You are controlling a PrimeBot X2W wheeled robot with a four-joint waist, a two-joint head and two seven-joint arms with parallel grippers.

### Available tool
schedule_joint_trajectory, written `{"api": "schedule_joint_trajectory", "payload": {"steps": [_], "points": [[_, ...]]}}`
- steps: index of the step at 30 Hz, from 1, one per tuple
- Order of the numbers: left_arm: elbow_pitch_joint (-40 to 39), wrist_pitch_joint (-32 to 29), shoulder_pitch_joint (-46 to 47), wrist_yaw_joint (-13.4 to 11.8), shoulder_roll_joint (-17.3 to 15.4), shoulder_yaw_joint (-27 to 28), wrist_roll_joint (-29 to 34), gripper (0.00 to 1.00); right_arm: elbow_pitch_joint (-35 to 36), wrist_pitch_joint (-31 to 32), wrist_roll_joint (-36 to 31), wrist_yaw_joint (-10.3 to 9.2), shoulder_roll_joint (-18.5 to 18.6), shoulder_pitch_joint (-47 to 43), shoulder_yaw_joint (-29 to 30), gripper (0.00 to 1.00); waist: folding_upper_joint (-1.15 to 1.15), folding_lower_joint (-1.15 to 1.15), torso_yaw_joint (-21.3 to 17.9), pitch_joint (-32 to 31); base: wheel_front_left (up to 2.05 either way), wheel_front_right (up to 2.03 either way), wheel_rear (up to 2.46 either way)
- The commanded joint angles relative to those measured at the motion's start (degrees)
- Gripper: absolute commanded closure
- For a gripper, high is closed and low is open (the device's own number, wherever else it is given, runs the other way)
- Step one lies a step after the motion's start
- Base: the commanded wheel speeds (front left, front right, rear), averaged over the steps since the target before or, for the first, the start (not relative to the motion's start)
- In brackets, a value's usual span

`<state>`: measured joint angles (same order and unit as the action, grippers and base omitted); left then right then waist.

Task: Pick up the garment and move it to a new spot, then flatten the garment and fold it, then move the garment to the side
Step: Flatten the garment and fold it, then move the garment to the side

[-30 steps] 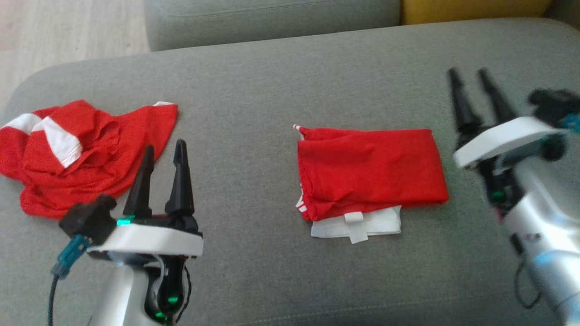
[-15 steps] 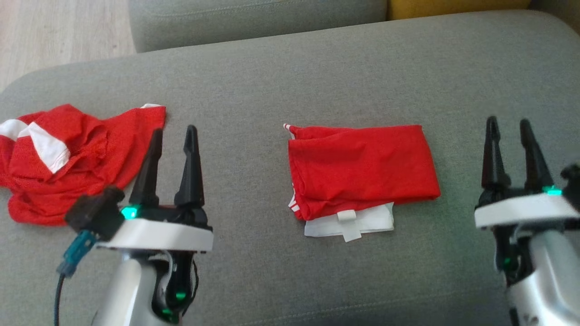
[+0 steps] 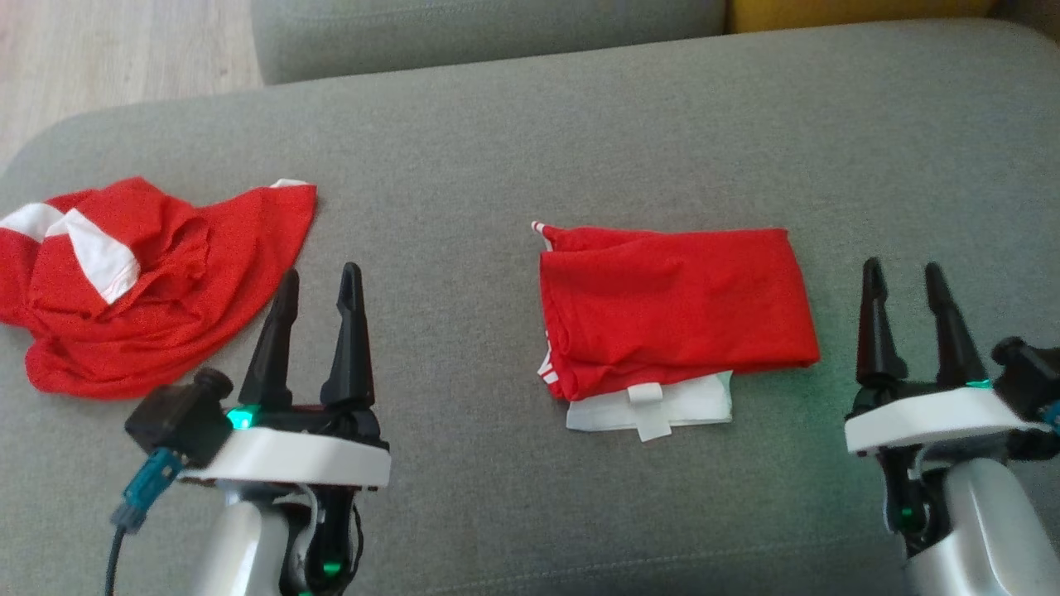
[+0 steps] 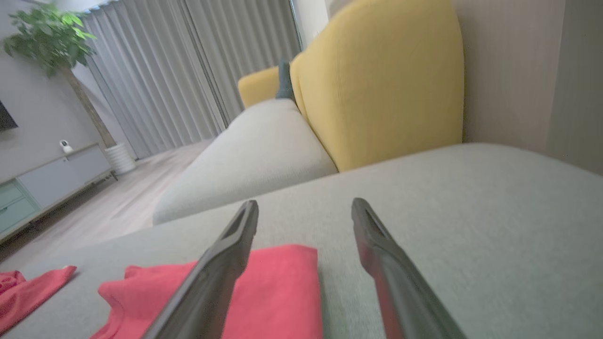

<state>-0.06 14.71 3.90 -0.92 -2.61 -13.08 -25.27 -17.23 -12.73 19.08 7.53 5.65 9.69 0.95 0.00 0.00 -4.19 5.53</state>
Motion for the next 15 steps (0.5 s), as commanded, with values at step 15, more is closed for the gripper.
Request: {"api": "schedule_joint_trajectory", "payload": {"steps": [15], "points": [[-0.4,0.3,5.8,1.5,-0.3,0.5,1.2,0.00,-13.9,8.8,0.7,-0.04,-2.7,9.9,2.5,0.00,0.00,0.00,3.4,7.3,0.00,0.00,0.00]]}}
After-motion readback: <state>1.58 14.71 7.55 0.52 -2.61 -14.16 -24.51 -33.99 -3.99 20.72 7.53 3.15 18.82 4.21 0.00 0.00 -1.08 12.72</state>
